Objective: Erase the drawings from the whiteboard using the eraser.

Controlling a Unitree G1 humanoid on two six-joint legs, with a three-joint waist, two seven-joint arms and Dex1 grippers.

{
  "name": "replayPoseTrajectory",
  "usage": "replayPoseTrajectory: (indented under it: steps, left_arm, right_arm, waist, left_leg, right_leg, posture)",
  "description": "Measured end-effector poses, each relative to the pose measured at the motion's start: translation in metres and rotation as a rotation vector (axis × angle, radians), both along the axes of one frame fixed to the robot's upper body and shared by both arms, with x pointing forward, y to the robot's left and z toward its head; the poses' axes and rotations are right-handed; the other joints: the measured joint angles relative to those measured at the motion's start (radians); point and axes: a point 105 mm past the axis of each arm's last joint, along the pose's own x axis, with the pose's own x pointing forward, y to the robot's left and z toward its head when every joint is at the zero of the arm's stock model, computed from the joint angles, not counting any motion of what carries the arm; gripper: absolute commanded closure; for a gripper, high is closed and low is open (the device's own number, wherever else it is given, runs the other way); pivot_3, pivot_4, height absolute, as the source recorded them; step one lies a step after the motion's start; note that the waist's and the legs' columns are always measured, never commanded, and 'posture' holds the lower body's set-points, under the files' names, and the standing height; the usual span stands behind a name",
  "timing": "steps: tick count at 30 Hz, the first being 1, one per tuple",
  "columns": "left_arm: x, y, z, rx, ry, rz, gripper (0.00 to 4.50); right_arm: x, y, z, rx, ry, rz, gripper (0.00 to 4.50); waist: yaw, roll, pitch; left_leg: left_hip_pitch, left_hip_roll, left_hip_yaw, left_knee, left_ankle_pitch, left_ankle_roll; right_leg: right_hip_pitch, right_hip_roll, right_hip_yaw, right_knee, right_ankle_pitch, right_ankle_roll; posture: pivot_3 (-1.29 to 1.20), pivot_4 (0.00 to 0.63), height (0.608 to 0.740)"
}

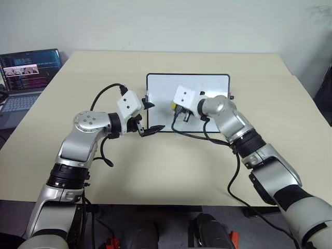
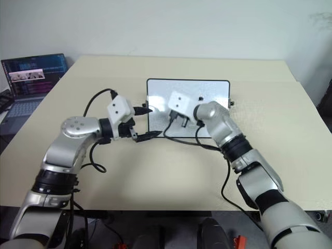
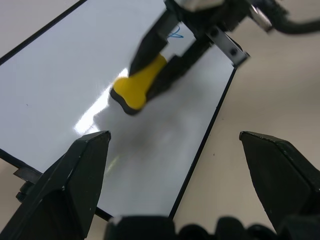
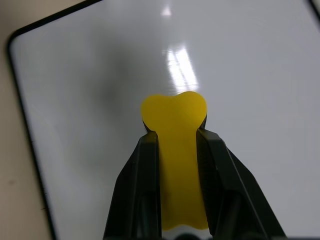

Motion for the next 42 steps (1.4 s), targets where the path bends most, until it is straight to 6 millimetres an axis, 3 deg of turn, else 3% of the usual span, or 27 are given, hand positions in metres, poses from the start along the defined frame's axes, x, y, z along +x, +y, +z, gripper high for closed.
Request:
replayPoseTrajectory:
  steps: [4,11,15,25,30,34,42]
  left_arm:
    - [0.0,0.0,0.0,0.0,0.0,0.0,0.0]
    - [0.0,0.0,0.0,0.0,0.0,0.001,0.0]
    - [0.0,0.0,0.0,0.001,0.0,0.001,0.0]
    - [0.0,0.0,0.0,0.001,-0.001,0.001,0.0]
    - [0.001,0.0,0.002,0.001,-0.006,-0.001,0.0]
    - [0.001,0.0,0.002,0.001,-0.005,-0.001,0.0]
    - [0.001,0.0,0.002,0.001,-0.005,0.001,0.0]
  right_arm:
    - [-0.011,0.001,-0.018,-0.047,0.064,0.028,3.83]
    - [-0.009,-0.002,-0.018,-0.069,0.067,0.006,3.83]
    - [0.003,-0.006,-0.003,-0.07,0.014,-0.048,3.83]
    - [0.033,-0.038,0.037,-0.033,-0.116,-0.214,3.85]
    - [0.034,-0.039,0.038,-0.031,-0.123,-0.22,3.86]
    - [0.026,-0.038,0.029,-0.073,-0.108,-0.184,3.86]
    - [-0.012,-0.034,-0.025,-0.212,0.045,-0.033,3.89]
  waist:
    - [0.0,0.0,0.0]
    - [0.0,0.0,0.0]
    - [0.001,0.0,0.0]
    - [0.005,0.0,0.0]
    - [0.005,0.0,0.0]
    - [0.005,-0.001,0.0]
    - [0.004,-0.004,-0.003]
  left_leg:
    - [0.001,0.0,-0.001,0.001,0.001,0.0]
    - [0.001,0.0,-0.001,0.001,0.002,0.0]
    - [0.001,0.0,-0.001,0.001,0.004,0.0]
    - [0.001,0.0,-0.001,0.001,0.006,0.003]
    - [0.001,0.0,-0.001,0.001,0.006,0.003]
    - [0.001,0.0,-0.001,0.0,0.006,0.003]
    - [0.003,0.0,-0.001,0.0,0.006,0.003]
  right_leg:
    - [0.0,0.001,0.0,0.003,0.0,0.0]
    - [0.0,0.001,0.0,0.004,0.0,0.0]
    - [-0.001,0.001,0.0,0.005,0.001,0.001]
    - [-0.001,0.001,0.0,0.004,0.001,0.003]
    - [-0.001,0.001,0.001,0.004,0.001,0.003]
    - [-0.001,0.001,0.0,0.003,0.001,0.003]
    - [0.001,0.002,0.001,0.001,0.001,0.004]
  posture:
    - [0.0,0.15,0.74]
    - [0.0,0.15,0.74]
    - [0.0,0.15,0.74]
    - [0.0,0.15,0.74]
    - [0.0,0.15,0.74]
    - [0.0,0.15,0.74]
    - [0.0,0.15,0.74]
